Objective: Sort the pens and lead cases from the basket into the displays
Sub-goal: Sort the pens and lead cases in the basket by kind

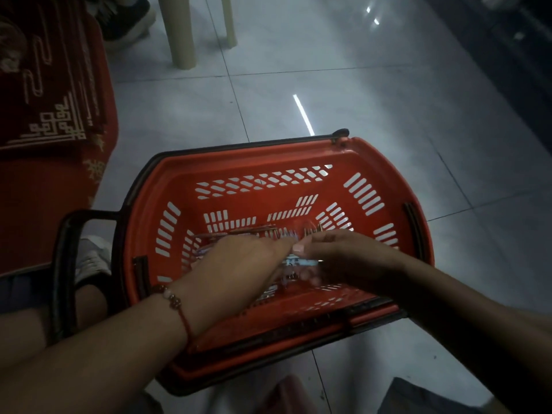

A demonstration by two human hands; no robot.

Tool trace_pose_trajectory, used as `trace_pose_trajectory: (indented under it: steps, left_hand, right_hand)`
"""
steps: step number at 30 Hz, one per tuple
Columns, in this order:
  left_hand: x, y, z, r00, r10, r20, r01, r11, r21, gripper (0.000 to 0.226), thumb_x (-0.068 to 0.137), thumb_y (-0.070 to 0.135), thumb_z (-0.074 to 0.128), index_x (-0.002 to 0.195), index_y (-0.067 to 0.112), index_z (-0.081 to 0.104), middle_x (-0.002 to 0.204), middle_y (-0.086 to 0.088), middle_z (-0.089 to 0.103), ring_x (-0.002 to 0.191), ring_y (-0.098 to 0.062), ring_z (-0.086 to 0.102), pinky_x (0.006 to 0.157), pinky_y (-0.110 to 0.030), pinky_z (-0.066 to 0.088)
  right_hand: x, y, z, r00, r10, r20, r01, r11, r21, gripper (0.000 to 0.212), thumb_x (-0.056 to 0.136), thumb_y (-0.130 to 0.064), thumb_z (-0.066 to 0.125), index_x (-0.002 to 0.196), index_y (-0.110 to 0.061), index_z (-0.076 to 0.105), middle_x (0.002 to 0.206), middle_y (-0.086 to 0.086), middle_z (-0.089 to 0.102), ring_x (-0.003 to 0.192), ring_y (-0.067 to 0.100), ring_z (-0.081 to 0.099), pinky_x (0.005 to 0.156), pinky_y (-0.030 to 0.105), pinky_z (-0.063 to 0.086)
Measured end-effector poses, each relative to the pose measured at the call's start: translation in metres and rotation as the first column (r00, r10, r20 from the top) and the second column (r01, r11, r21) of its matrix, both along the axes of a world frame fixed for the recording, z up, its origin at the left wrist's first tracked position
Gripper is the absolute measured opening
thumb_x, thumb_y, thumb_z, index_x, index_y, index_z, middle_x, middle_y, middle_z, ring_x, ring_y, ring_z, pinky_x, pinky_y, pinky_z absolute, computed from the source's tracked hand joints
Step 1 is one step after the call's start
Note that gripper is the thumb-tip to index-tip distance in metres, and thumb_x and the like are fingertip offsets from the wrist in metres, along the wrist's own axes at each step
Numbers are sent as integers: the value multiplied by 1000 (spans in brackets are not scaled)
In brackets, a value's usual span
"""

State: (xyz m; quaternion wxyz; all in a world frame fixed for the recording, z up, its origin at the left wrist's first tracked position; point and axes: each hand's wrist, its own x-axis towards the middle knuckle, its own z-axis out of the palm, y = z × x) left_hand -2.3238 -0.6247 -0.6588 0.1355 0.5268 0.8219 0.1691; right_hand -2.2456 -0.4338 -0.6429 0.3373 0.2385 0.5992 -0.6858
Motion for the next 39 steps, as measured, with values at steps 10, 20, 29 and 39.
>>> trace_pose_trajectory:
  steps: [10,20,29,39]
  left_hand:
    - [1,-6,4,998,-58,-16,58,998,-7,37,100,30,44,137,33,46,114,9,65,100,-14,62,80,-31,51]
    - [-1,-8,-1,990,-57,-127,37,988,-150,44,98,21,49,141,25,40,124,4,59,108,-18,58,85,-37,52]
    - [2,-17,0,990,136,-26,-139,977,-164,41,94,57,34,122,31,49,115,10,58,102,-13,59,75,-29,44]
    - [5,-20,-6,965,245,91,-225,956,-185,19,103,42,30,105,31,46,101,9,55,89,-13,53,71,-31,42]
  right_hand:
    - [-2,-2,-1,999,51,-11,-51,999,-4,8,96,-11,57,94,-8,64,81,9,65,67,14,60,60,23,48]
    - [-2,22,3,914,383,134,-396,914,87,23,103,-18,47,118,-14,64,95,-3,69,82,8,62,71,19,51]
    - [-10,54,-73,874,306,378,-485,610,627,15,98,-25,60,103,-14,69,84,-2,67,66,7,60,50,13,45]
    - [-36,47,-172,849,237,472,-521,525,673,27,90,-12,64,115,-3,66,91,7,65,68,14,52,45,19,40]
